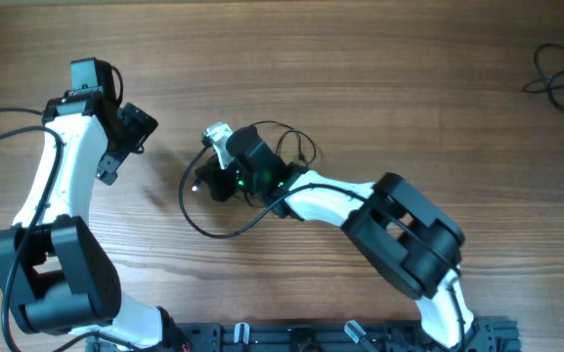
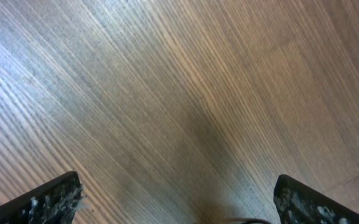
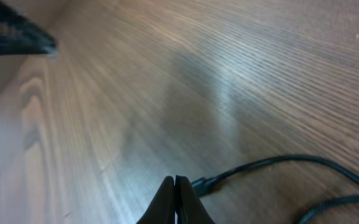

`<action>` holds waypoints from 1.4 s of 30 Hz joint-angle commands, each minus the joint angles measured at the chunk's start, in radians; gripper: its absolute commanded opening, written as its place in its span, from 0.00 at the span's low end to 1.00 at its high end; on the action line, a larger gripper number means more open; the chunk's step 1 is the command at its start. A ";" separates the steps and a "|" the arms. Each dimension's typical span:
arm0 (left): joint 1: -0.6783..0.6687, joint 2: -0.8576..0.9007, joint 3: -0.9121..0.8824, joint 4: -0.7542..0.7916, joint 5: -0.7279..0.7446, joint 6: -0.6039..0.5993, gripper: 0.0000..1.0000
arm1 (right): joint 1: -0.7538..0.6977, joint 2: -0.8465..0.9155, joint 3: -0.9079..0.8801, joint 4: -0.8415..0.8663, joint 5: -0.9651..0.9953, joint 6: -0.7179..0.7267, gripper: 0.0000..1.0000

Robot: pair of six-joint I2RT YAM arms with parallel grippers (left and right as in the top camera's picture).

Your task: Untangle cables

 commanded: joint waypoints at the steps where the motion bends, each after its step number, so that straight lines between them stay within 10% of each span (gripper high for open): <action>1: 0.001 -0.007 -0.005 -0.004 0.005 -0.016 1.00 | 0.009 0.082 0.006 0.064 0.027 0.006 0.04; 15: 0.001 -0.007 -0.005 -0.003 0.065 -0.016 1.00 | 0.061 0.194 0.080 0.134 0.142 0.081 0.04; 24: 0.001 -0.007 -0.005 -0.013 0.064 -0.017 1.00 | -0.084 -0.078 0.153 -0.622 0.375 0.029 0.04; 29: 0.001 -0.007 -0.005 -0.018 0.065 -0.017 1.00 | -0.259 -0.116 0.168 -0.645 0.243 -0.179 0.05; 30: 0.001 -0.007 -0.005 -0.025 0.065 -0.016 1.00 | -0.274 -0.158 0.177 -0.676 0.240 -0.177 0.07; 32: 0.001 -0.007 -0.005 -0.056 0.115 0.022 1.00 | -0.306 -0.313 0.178 -0.743 0.276 -0.177 0.53; 33: 0.001 -0.007 -0.005 0.002 0.343 0.207 1.00 | -0.338 -0.472 0.178 -0.817 0.366 -0.169 0.59; 36: -0.022 -0.013 -0.005 0.102 0.603 0.337 1.00 | -0.375 -0.750 0.178 -0.982 0.491 -0.170 0.61; 42: -0.198 -0.246 -0.010 0.171 0.408 0.352 1.00 | -0.377 -1.215 0.035 -1.354 0.744 -0.021 0.75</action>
